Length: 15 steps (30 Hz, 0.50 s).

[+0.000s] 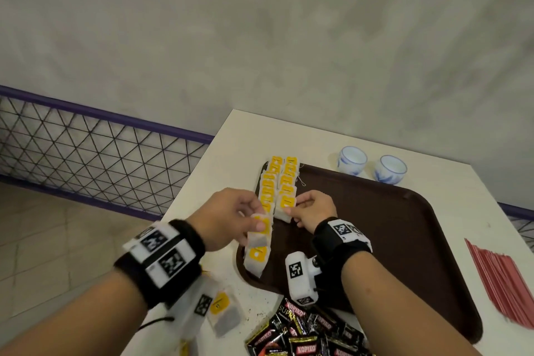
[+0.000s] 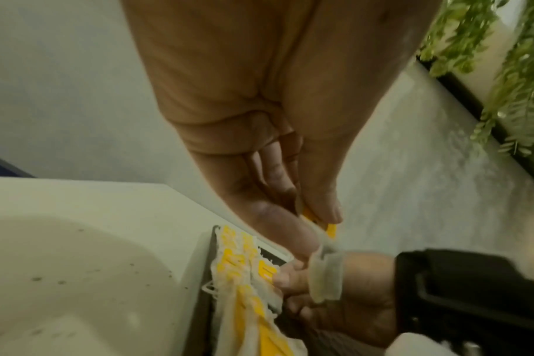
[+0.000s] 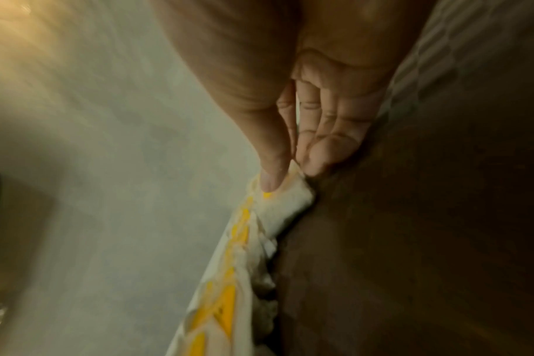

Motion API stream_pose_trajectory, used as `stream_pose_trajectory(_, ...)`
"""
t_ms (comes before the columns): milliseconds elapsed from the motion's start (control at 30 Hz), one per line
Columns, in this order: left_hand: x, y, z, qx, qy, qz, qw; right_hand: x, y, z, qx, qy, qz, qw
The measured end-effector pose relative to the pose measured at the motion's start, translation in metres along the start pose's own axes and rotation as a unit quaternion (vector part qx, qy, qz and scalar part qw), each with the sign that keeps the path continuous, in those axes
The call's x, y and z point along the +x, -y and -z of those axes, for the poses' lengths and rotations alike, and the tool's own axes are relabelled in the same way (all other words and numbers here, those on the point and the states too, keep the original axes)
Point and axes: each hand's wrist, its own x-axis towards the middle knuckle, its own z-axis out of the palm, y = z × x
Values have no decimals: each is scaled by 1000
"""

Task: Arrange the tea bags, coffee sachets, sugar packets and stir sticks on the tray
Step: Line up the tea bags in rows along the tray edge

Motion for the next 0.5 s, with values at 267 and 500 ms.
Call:
stream_pose_trajectory(267, 49, -17, -26, 35, 26, -1, 999, -50, 11, 46, 56, 214, 96, 971)
stream_pose_trajectory(500, 38, -20, -23, 9, 6, -2, 1000, -44, 5, 30, 12, 95, 107, 990)
